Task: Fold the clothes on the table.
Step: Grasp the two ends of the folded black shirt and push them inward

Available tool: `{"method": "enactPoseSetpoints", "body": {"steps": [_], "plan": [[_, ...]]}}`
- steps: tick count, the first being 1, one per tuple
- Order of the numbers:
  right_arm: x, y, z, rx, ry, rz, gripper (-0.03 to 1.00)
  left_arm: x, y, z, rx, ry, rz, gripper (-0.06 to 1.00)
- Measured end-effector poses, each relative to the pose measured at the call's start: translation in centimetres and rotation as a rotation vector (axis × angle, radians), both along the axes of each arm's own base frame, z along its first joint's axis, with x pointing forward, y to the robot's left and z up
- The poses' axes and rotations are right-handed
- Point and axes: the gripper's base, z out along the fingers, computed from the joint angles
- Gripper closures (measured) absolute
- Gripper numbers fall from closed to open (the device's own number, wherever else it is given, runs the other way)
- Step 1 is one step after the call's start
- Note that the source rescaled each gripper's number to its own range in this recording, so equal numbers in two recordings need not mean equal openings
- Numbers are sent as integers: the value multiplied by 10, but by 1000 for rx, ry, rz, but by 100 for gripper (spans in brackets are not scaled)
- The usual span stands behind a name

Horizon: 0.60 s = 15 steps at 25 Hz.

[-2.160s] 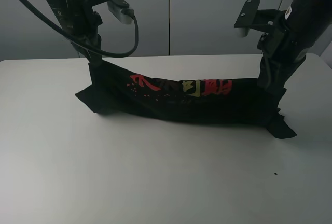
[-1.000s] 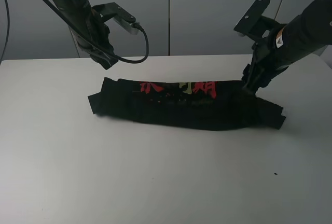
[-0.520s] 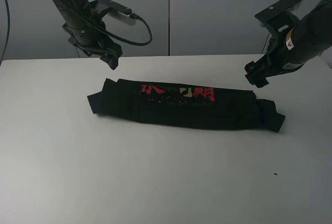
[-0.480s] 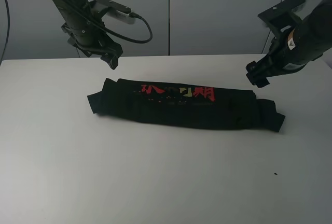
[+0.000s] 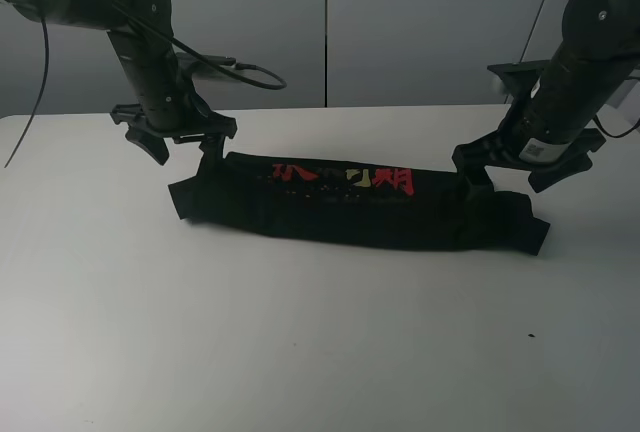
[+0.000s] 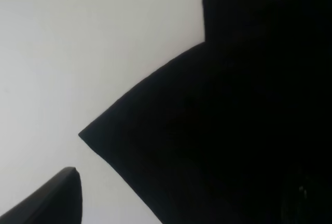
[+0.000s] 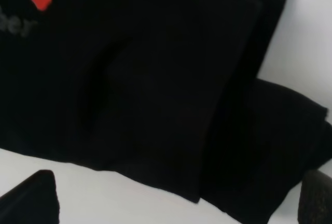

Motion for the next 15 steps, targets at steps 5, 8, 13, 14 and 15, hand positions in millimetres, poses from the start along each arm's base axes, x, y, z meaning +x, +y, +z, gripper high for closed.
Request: {"method": "enactPoseSetpoints", "body": {"steps": [5,8,13,14,15], "plan": [[6,2,6,1,34,1,-3,2,0,-24,-3,37,16,-5],[9,3,5,-9,73,4,-3,3,-1,-28,-5,41,17,-5],[17,5,-1,4,110,-13,-3,3,-1,-40,1,63,20,-5],[20,5,-1,4,111,-12,-3,3,-1,-42,2,67,20,-5],[22,6,0,5,114,-13,-3,3,-1,-43,3,69,21,-5]]}}
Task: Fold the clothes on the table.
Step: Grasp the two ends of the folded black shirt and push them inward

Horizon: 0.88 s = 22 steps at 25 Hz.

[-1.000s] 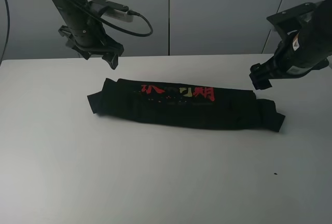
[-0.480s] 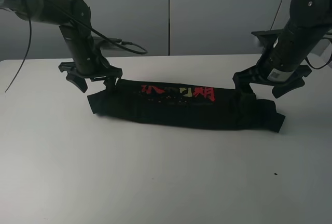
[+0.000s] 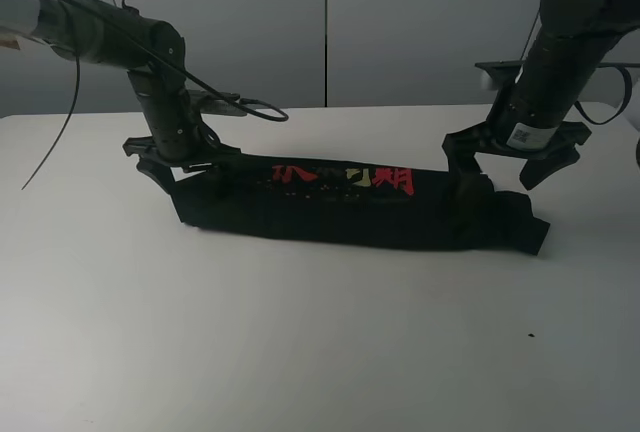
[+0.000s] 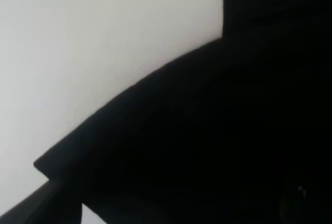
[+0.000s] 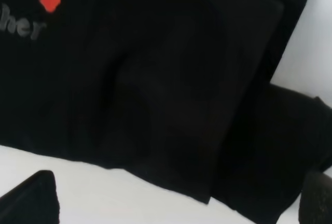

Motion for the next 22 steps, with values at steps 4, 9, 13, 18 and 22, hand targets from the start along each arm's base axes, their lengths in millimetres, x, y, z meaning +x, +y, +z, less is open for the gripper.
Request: {"method": "enactPoseSetpoints", "body": {"steps": [4,9,13,18,22], "plan": [[16,-6,1,4,5,-29,-3,0,0,0,-1,-2,2,-5],[30,-35,-5,70,31,-126,-3,1,1,0,18,-4,-10,-5],[30,-41,-13,66,70,-120,-3,0,2,0,23,0,-12,-5],[33,-36,-20,62,55,-100,-3,0,2,0,23,-1,-12,-5],[36,-34,-28,61,54,-96,-3,0,2,0,25,1,-13,-5]]}}
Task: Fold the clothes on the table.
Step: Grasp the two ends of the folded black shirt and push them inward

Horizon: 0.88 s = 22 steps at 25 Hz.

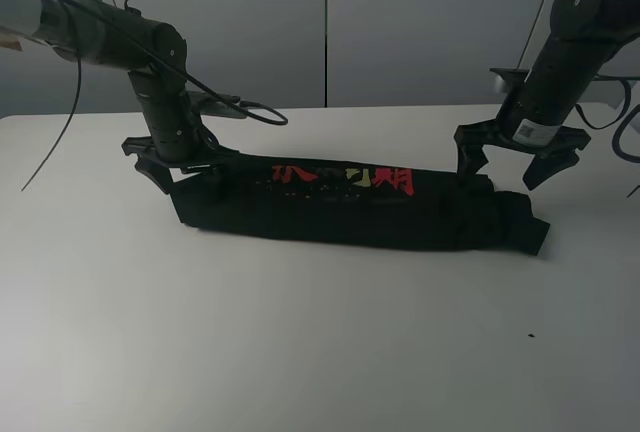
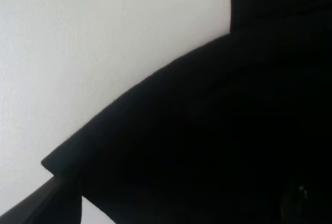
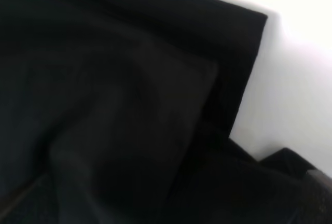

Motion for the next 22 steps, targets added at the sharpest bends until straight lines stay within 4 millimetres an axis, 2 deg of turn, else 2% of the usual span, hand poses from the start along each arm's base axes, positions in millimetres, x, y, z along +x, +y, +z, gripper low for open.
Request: {"method": "enactPoseSetpoints", "body": {"steps": [6,13,22], "plan": [[1,1,-22,-7,54,-6,-3,0,0,0,1,0,-10,-5],[3,1,-38,-16,71,-42,-3,0,0,0,1,0,-18,-5],[3,4,-43,2,83,-65,-3,0,0,0,2,0,-25,-5]]}}
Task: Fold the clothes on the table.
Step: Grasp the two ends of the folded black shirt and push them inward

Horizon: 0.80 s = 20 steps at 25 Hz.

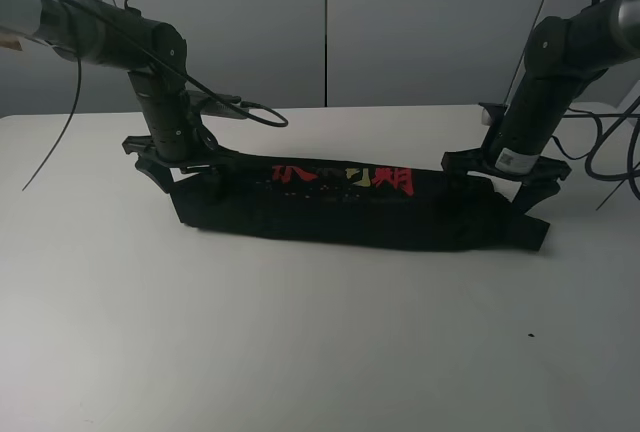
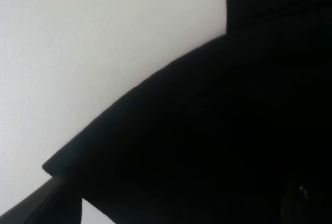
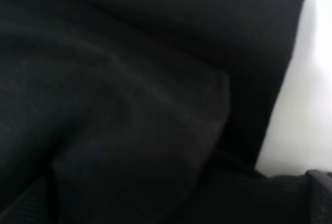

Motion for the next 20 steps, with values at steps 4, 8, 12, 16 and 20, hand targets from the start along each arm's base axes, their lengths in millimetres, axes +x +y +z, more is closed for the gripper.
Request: {"method": "enactPoseSetpoints", "body": {"steps": [4,8,12,16,20], "plan": [[-1,14,0,0,-8,36,-3,0,0,0,0,0,0,-5],[-1,23,0,-9,-25,44,-3,0,0,0,1,0,-12,-5],[-1,21,0,-25,-25,29,-3,0,0,0,1,0,-20,-5],[-1,22,0,-20,-24,21,-3,0,0,0,1,-2,-24,-5],[-1,22,-1,-19,-22,16,-3,0,0,0,1,-3,-38,-5]]}}
